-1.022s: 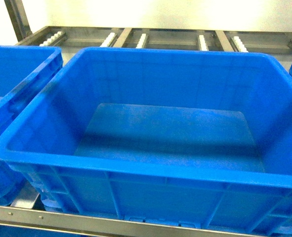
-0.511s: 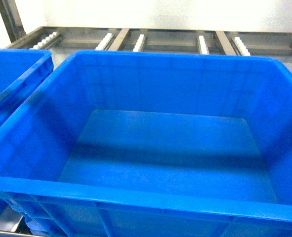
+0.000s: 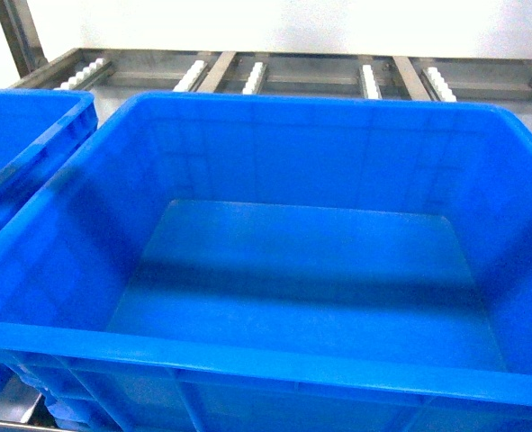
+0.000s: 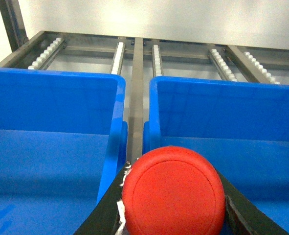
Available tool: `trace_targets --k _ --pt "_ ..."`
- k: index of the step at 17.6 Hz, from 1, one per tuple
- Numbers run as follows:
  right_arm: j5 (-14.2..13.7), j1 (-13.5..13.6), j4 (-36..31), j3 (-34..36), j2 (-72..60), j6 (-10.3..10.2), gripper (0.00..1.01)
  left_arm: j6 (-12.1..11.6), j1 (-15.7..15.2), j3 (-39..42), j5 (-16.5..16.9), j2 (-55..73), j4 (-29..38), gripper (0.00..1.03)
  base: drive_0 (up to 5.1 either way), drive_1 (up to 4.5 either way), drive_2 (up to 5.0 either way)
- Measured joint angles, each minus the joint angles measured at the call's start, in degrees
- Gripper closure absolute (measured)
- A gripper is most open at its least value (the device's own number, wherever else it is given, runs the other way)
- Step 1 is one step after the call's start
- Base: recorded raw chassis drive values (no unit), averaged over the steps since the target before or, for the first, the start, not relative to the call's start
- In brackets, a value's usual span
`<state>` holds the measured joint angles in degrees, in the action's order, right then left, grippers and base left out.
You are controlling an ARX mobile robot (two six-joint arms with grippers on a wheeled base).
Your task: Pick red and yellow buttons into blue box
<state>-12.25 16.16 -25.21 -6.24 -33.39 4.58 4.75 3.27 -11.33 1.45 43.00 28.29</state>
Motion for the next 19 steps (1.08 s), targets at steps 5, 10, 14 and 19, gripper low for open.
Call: trace_targets --k 5,10,14,19 --pt "-2.62 7.39 -4.57 -7.61 -11.13 0.63 0.74 0.00 0.00 0.00 0.00 0.00 0.00 0.72 0.0 0.00 0.0" --pt "-2.40 13.20 -4.63 -16.37 -27.78 4.42 0.74 0.00 0.02 0.00 0.00 0.00 0.00 0.72 0.0 0.00 0.0" --pt "-0.94 13.66 -2.80 -26.12 -42.88 6.25 0.74 0.00 0.00 0.00 0.00 0.00 0.00 0.72 0.0 0.00 0.0" --pt "3.56 12.26 11.74 -39.39 -57.24 6.86 0.74 0.00 0.02 0.00 0.00 0.00 0.02 0.72 0.0 0.00 0.0"
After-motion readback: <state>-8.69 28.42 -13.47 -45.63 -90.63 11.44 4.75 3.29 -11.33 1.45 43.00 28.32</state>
